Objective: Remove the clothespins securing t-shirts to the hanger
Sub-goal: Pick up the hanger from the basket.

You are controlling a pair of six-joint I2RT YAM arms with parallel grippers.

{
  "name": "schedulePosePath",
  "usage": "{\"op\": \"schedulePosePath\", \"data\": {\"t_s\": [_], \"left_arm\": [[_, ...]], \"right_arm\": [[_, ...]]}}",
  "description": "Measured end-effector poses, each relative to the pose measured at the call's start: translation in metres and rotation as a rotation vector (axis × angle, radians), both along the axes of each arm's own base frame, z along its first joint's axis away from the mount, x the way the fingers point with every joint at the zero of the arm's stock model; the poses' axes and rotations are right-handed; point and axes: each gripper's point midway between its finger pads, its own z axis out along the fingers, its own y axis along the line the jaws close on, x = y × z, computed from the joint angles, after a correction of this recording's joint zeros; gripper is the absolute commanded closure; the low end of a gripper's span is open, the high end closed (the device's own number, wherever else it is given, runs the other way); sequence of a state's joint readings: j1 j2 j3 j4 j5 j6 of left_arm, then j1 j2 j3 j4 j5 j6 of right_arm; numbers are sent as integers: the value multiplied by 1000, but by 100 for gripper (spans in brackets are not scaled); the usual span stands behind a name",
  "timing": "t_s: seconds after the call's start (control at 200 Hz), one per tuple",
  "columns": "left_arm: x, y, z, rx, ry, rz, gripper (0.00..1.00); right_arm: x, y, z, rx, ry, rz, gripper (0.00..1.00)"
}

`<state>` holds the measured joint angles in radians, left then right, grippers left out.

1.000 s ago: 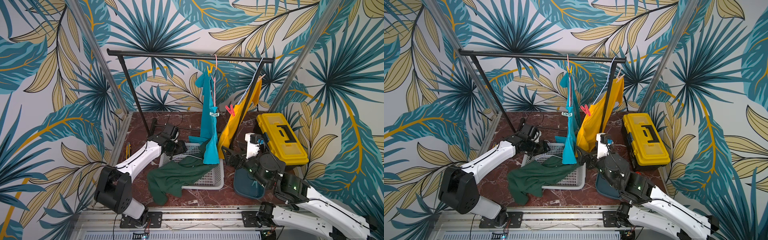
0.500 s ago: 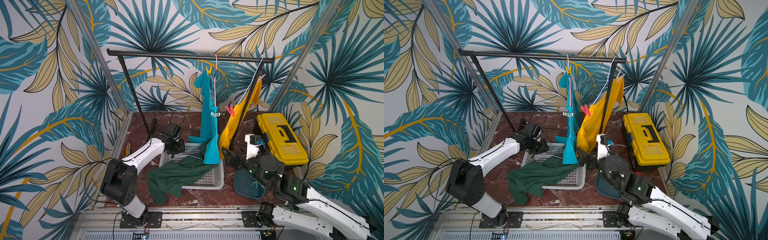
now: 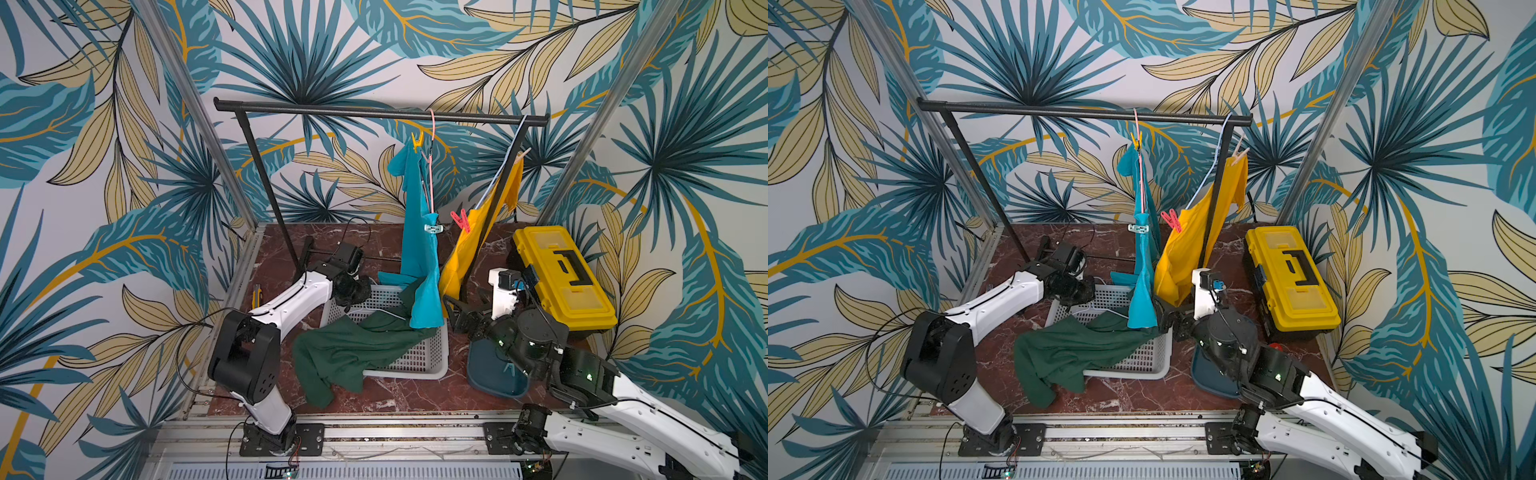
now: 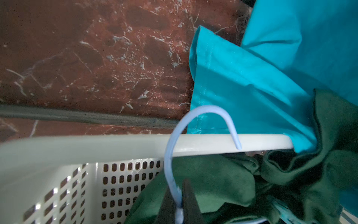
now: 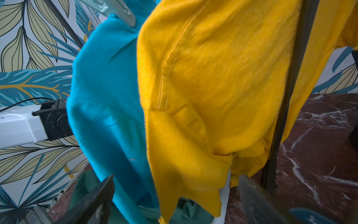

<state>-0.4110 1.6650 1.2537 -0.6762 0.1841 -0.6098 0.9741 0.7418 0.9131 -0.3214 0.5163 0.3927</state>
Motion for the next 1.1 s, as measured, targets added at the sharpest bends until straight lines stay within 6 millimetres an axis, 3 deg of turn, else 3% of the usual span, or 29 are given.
{"op": "schedulePosePath", "data": {"t_s": [0.195, 0.441, 0.631, 0.941, 1.102], "left_arm": [[-3, -1, 28, -38, -59, -6, 100], [-11, 3, 109, -93, -279, -48, 100], [-26, 13, 157, -98, -431, -86, 100], [-56, 30, 216, -69, -656, -161, 100], [-71, 36, 239, -41, -758, -213, 100]], "right_arm": [[0, 0, 0, -2, 1, 0, 0], [-2, -6, 1, -5, 0, -12, 1], [-6, -21, 8, 11, -19, -46, 1], [-16, -43, 11, -29, -28, -68, 0], [-30, -32, 16, -31, -49, 56, 0]]}}
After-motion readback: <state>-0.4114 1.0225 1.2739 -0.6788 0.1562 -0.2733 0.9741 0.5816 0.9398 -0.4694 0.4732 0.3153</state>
